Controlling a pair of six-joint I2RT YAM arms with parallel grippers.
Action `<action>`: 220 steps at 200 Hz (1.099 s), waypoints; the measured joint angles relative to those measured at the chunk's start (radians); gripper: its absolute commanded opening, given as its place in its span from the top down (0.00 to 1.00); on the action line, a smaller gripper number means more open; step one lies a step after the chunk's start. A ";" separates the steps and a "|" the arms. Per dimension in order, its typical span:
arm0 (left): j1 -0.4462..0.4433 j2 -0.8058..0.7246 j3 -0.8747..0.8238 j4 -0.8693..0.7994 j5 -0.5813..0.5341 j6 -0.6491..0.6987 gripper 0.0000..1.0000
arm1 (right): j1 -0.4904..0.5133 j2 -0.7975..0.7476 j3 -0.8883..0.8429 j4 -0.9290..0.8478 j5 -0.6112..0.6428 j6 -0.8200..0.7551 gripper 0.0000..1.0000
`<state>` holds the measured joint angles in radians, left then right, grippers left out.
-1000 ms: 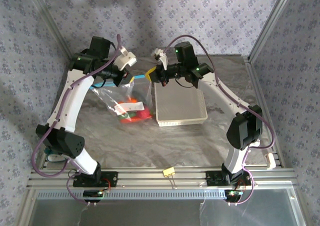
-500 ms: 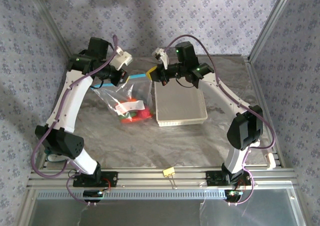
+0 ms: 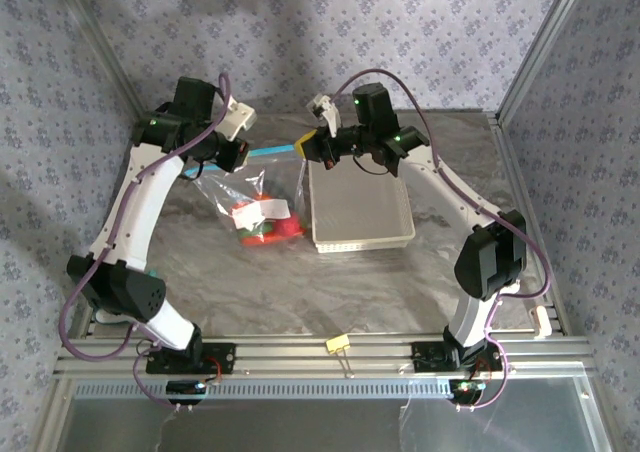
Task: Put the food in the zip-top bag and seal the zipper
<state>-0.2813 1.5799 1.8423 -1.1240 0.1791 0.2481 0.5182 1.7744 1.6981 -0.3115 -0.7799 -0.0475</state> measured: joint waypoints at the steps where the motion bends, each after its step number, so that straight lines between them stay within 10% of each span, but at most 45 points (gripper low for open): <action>1: 0.000 0.000 0.000 0.000 -0.002 -0.001 1.00 | 0.000 0.000 0.000 0.000 0.000 0.000 1.00; 220: 0.077 -0.125 -0.122 0.029 -0.142 -0.145 1.00 | -0.001 -0.016 -0.045 0.055 0.042 0.034 1.00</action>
<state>-0.2039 1.4548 1.7199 -1.0946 0.0368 0.1028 0.5175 1.7588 1.6535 -0.2565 -0.7380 -0.0139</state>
